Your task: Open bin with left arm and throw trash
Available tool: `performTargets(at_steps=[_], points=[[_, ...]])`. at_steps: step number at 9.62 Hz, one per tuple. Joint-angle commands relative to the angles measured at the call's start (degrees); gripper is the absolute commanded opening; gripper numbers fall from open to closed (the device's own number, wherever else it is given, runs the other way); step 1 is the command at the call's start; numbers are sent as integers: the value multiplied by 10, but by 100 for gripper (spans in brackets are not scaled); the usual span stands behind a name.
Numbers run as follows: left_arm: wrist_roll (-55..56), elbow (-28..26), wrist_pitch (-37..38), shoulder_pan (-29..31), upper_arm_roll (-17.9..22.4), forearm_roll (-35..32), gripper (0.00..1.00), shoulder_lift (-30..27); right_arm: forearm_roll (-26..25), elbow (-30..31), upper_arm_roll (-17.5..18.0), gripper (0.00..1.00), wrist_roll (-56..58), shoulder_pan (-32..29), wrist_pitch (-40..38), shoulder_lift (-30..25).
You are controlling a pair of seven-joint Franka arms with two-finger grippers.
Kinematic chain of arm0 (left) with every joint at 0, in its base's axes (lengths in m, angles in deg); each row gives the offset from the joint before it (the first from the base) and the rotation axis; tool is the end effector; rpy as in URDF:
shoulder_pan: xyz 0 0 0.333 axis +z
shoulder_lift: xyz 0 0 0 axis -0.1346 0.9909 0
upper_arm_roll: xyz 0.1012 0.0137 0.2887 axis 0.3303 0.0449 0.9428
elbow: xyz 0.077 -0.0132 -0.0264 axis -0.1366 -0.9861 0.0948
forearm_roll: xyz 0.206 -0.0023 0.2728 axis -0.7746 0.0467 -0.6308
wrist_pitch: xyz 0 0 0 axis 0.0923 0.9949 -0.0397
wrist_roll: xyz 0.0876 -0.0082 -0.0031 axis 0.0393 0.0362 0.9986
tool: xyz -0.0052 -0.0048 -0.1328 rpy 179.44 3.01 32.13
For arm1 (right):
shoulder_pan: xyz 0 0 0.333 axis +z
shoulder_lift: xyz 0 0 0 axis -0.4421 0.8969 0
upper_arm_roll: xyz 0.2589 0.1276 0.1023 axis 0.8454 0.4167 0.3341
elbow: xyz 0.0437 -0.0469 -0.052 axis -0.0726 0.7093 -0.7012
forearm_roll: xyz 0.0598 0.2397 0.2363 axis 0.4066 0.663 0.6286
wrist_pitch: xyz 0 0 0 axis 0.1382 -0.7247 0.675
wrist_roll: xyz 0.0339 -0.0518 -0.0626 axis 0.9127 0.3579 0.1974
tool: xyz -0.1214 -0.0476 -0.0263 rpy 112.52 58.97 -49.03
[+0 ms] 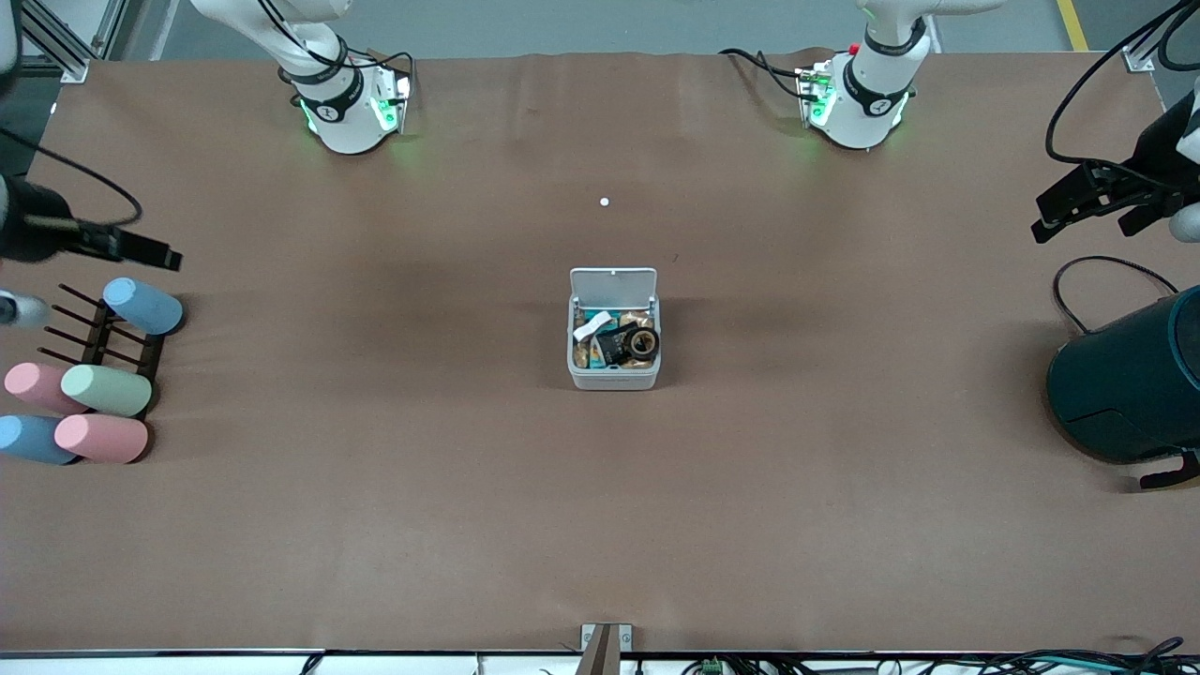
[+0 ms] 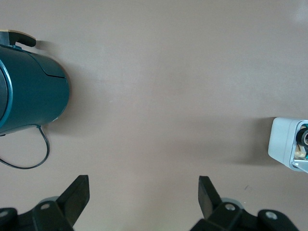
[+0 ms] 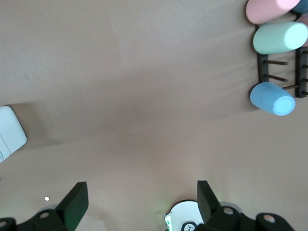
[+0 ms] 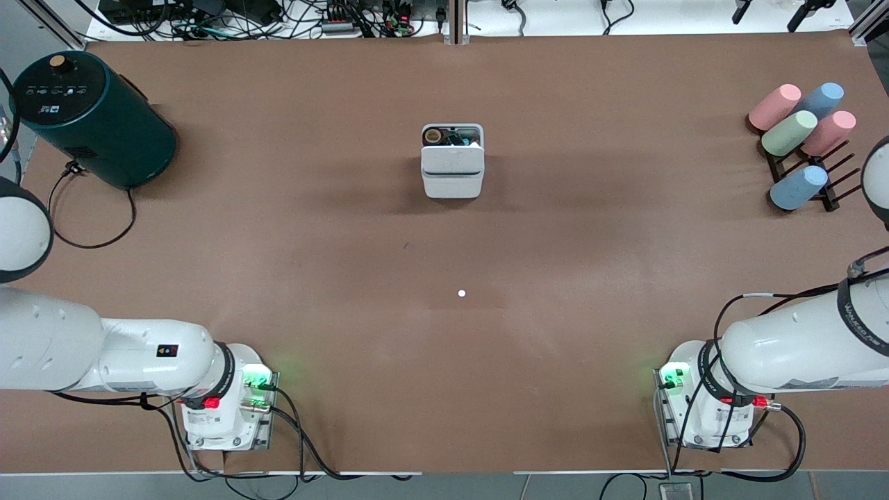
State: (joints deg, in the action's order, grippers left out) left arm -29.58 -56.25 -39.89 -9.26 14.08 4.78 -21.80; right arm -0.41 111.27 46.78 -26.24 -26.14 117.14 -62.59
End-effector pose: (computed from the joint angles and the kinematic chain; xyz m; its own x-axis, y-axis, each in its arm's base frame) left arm 0.4881 -0.0359 0.6200 0.9965 0.0684 0.0472 0.0677 -0.9976 0.0171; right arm 0.5087 0.0003 0.5875 0.9579 -0.2067 -0.1994 -0.2152 -0.9763 -0.0215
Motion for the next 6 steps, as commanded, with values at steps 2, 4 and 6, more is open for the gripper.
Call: performTargets(at_steps=[2,4,6], points=[[-1,15,12,4,-6,1,100,6,-13,-31,2,100,15,-5,1,-2],[-5,15,12,5,-6,1,100,6,-17,-28,3,100,47,-7,-1,-2],[-6,15,12,6,-6,1,100,6,-16,-18,4,100,46,-7,-7,-22]])
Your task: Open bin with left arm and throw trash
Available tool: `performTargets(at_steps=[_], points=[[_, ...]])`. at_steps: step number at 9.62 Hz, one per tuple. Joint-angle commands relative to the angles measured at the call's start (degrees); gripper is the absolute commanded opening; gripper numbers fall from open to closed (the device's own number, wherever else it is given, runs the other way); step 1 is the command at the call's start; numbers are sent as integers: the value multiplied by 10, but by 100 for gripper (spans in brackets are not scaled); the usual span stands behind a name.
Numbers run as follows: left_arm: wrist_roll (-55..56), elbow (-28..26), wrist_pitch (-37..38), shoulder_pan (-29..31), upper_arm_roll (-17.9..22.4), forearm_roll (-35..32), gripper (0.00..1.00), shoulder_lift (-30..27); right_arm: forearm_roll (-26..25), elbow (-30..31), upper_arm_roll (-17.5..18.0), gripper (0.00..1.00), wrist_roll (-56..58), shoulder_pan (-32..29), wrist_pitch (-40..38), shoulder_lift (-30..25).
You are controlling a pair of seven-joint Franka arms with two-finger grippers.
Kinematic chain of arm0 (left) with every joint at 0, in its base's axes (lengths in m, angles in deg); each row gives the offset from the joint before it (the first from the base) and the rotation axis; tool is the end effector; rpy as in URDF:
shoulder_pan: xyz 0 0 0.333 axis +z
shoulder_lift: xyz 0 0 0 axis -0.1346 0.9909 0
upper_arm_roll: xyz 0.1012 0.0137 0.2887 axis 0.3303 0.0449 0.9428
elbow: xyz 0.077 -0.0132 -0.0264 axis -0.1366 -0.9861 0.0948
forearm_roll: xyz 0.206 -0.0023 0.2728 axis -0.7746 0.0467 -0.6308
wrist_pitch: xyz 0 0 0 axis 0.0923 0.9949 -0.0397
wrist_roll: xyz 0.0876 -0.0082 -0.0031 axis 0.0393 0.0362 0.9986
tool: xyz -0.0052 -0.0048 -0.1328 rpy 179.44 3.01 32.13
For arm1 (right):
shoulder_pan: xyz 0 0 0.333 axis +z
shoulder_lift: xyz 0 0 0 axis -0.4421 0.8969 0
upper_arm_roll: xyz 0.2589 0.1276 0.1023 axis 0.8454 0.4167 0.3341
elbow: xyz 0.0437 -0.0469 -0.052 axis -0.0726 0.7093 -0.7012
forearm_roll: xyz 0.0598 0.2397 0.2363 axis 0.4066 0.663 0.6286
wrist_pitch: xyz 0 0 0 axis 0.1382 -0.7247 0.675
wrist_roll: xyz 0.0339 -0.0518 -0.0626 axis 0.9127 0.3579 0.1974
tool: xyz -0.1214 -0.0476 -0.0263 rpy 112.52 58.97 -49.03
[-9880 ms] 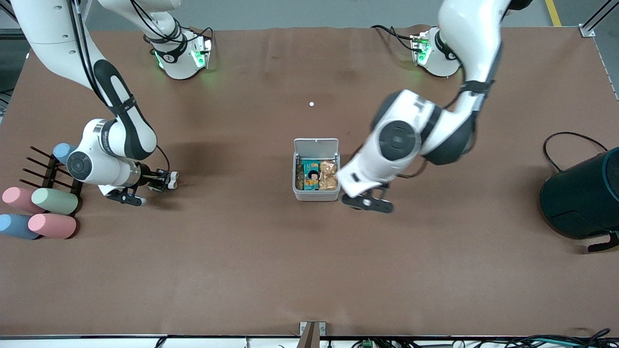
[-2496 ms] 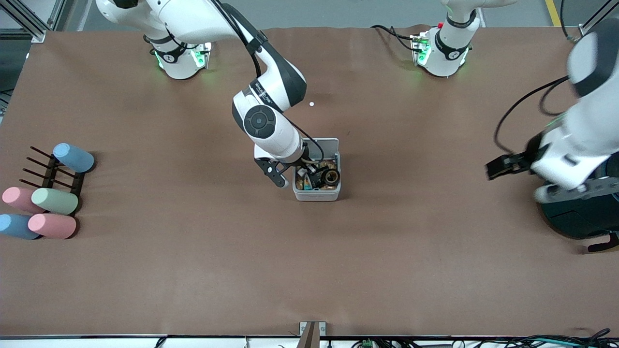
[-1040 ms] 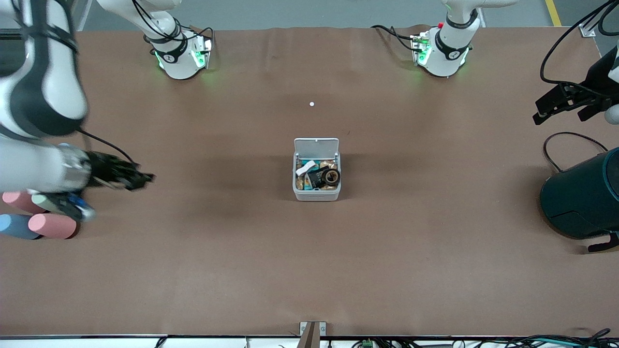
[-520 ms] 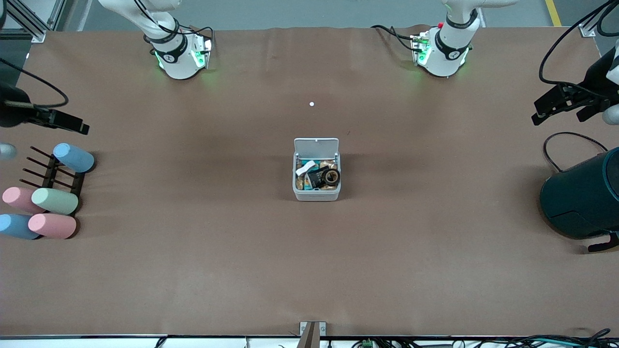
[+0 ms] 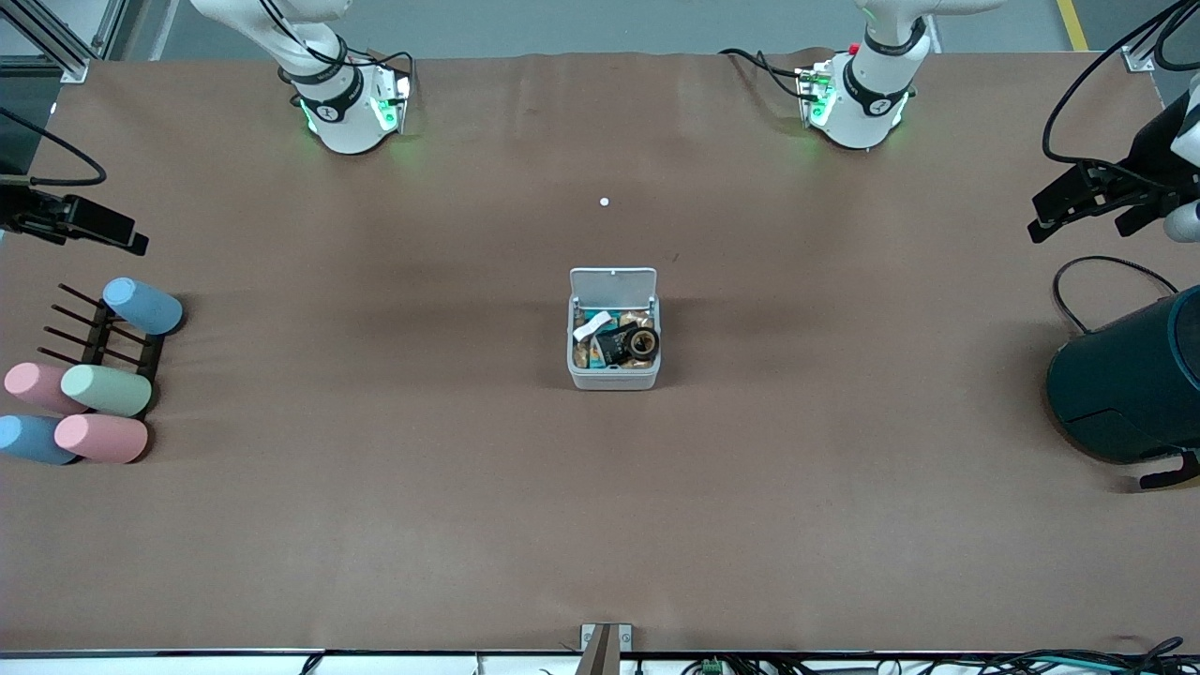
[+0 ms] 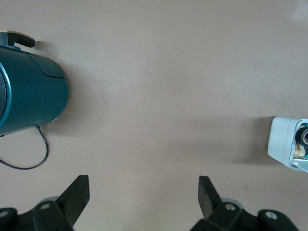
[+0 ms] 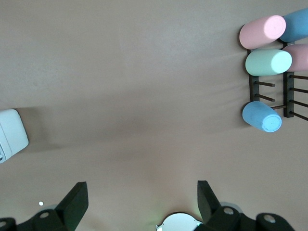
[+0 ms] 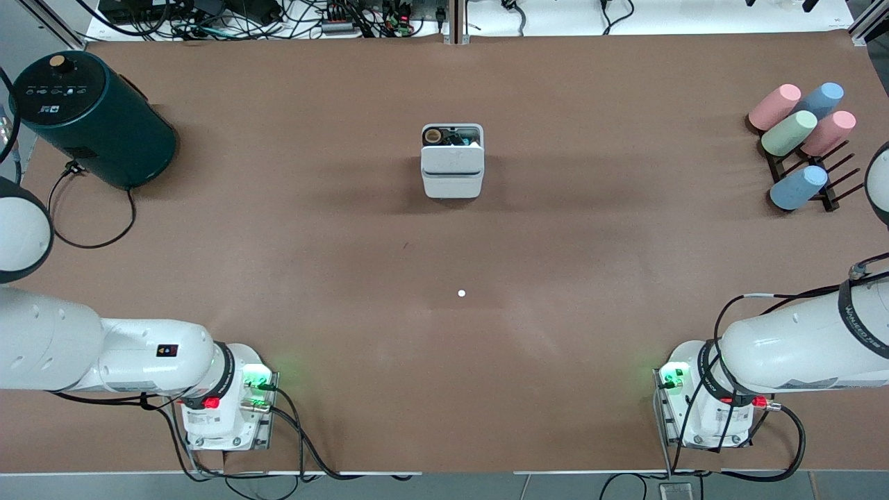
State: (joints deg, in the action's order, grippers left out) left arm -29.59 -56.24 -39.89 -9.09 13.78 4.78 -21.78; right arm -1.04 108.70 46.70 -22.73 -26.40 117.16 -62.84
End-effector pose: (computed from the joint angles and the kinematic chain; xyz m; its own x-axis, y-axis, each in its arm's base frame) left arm 0.4882 -0.0371 0.6199 0.9967 0.0660 0.0471 0.0653 -0.9977 0.0169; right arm 0.5088 -0.0043 0.6070 0.9767 -0.1555 -0.1479 -0.1615 -0.9864 -0.0295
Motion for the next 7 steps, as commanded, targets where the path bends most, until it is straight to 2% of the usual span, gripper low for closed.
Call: performTargets(at_steps=[1,4,7], points=[[-5,15,12,5,-3,1,100,6,-11,45,4,100,12,-5,11,-50],[-7,15,12,7,-2,1,100,6,-12,65,7,100,12,-1,16,-70],[-5,15,12,2,-2,1,100,11,-40,69,8,100,43,2,11,-76]])
